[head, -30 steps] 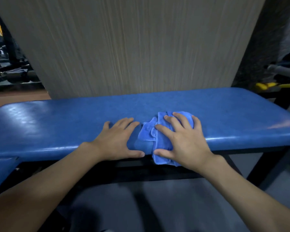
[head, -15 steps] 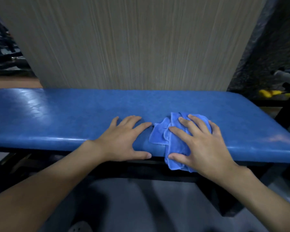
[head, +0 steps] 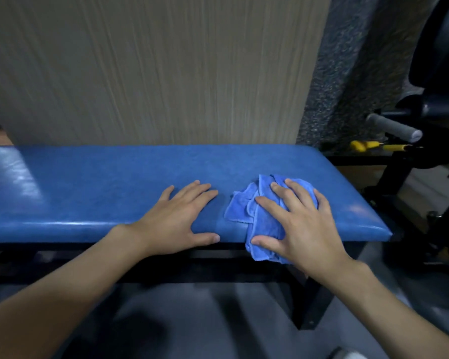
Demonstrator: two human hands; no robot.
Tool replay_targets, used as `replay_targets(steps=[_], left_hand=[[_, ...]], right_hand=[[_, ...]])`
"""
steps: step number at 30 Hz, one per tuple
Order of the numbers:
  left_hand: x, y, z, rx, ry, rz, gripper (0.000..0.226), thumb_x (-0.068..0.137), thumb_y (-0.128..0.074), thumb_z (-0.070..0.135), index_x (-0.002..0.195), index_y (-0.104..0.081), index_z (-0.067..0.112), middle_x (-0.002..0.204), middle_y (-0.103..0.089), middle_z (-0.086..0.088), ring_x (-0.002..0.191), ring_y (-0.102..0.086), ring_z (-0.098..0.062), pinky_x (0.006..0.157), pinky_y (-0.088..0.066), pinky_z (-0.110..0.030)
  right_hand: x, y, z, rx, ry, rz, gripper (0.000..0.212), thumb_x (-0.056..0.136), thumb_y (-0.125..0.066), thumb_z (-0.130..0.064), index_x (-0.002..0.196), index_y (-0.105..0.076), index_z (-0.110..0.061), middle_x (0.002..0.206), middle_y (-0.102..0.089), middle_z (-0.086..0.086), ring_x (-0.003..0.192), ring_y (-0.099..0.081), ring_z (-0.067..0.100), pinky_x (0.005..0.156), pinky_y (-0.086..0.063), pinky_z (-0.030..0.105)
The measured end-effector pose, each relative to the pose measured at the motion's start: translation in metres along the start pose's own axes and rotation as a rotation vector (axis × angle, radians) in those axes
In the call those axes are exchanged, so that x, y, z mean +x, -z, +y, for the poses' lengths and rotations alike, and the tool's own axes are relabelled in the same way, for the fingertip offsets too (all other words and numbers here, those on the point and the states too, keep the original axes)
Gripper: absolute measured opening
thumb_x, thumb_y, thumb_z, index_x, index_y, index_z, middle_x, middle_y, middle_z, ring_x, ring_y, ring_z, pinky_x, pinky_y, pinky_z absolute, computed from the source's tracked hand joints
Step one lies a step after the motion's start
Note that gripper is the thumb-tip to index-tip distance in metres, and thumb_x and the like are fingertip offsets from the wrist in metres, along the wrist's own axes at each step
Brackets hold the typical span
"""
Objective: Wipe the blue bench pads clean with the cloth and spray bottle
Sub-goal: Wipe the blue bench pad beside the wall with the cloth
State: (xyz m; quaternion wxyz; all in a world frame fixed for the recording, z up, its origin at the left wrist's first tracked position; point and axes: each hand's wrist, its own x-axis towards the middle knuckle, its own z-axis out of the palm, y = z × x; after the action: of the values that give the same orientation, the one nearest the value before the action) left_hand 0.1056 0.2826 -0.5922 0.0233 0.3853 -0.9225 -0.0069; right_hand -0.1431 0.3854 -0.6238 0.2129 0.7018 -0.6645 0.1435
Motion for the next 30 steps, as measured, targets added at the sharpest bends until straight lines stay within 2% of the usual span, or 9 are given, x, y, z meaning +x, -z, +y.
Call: replay_targets(steps=[2,5,9,11,14,18,24,26,30], left_hand=[[0.016,0.002,0.021,-0.021,-0.052,-0.006,0.106,0.071,-0.034,0.087,0.157,-0.006,0.033,0.166,-0.002,0.012,0.151,0.007,-0.005,0.124,-0.002,-0.046],[0.037,0.005,0.050,-0.041,-0.124,-0.006,0.096,0.077,-0.032,0.084,0.157,-0.008,0.035,0.166,-0.002,0.012,0.152,0.007,-0.005,0.124,-0.003,-0.048],[0.063,0.005,0.078,-0.068,-0.156,0.017,0.092,0.074,-0.007,0.078,0.155,-0.014,0.037,0.166,-0.006,0.012,0.152,0.005,-0.007,0.123,-0.004,-0.051],[0.076,0.004,0.088,-0.074,-0.140,0.019,0.086,0.079,-0.008,0.076,0.155,-0.017,0.037,0.166,-0.007,0.010,0.153,0.004,-0.010,0.122,-0.004,-0.053],[0.093,0.001,0.098,-0.050,-0.115,-0.014,0.069,0.093,-0.015,0.070,0.153,-0.020,0.037,0.165,-0.011,0.008,0.153,-0.004,-0.014,0.120,-0.009,-0.055],[0.109,0.001,0.105,0.033,-0.127,0.003,0.082,0.074,0.000,0.077,0.143,-0.027,0.042,0.149,-0.028,0.012,0.141,-0.025,-0.015,0.109,-0.027,-0.055],[0.132,0.010,0.104,0.000,-0.128,0.018,0.080,0.072,-0.003,0.079,0.138,-0.032,0.043,0.138,-0.034,0.013,0.134,-0.033,-0.014,0.105,-0.032,-0.047],[0.150,0.010,0.100,-0.028,-0.120,0.004,0.079,0.076,-0.006,0.078,0.142,-0.030,0.042,0.146,-0.031,0.012,0.140,-0.029,-0.013,0.109,-0.029,-0.047],[0.198,0.004,0.087,-0.035,-0.102,-0.014,0.055,0.096,-0.025,0.067,0.143,-0.031,0.041,0.154,-0.027,0.012,0.145,-0.022,-0.010,0.114,-0.023,-0.051]], right_hand=[[-0.008,0.003,0.019,0.011,-0.058,-0.004,0.076,0.072,-0.043,-0.082,0.130,-0.059,-0.035,0.142,-0.054,0.004,0.139,-0.040,0.030,0.102,-0.037,0.058],[-0.020,0.008,0.042,0.046,-0.159,0.010,0.077,0.073,-0.042,-0.083,0.129,-0.060,-0.034,0.142,-0.054,0.004,0.140,-0.039,0.030,0.103,-0.037,0.059],[-0.030,0.012,0.063,0.141,-0.410,0.067,0.076,0.074,-0.038,-0.082,0.131,-0.057,-0.035,0.147,-0.045,0.000,0.145,-0.026,0.027,0.104,-0.038,0.056],[-0.026,0.017,0.071,0.223,-0.579,0.056,0.070,0.076,-0.040,-0.079,0.131,-0.053,-0.036,0.149,-0.037,-0.001,0.145,-0.020,0.024,0.099,-0.044,0.054],[-0.011,0.021,0.085,0.303,-0.765,-0.030,0.059,0.080,-0.053,-0.069,0.130,-0.048,-0.038,0.148,-0.033,-0.001,0.139,-0.025,0.026,0.096,-0.043,0.048],[0.021,0.018,0.105,0.321,-0.819,-0.177,0.061,0.082,-0.054,-0.067,0.134,-0.043,-0.037,0.142,-0.035,0.003,0.130,-0.037,0.037,0.097,-0.039,0.044],[0.024,0.023,0.112,0.317,-0.789,-0.307,0.061,0.086,-0.046,-0.064,0.138,-0.037,-0.034,0.136,-0.035,0.011,0.124,-0.042,0.042,0.095,-0.039,0.045],[0.015,0.025,0.109,0.302,-0.767,-0.300,0.057,0.088,-0.044,-0.062,0.138,-0.036,-0.037,0.138,-0.034,0.009,0.124,-0.041,0.040,0.095,-0.039,0.045],[0.033,0.019,0.122,0.325,-0.725,-0.325,0.055,0.087,-0.046,-0.060,0.136,-0.037,-0.039,0.141,-0.031,0.005,0.126,-0.038,0.038,0.097,-0.038,0.045]])
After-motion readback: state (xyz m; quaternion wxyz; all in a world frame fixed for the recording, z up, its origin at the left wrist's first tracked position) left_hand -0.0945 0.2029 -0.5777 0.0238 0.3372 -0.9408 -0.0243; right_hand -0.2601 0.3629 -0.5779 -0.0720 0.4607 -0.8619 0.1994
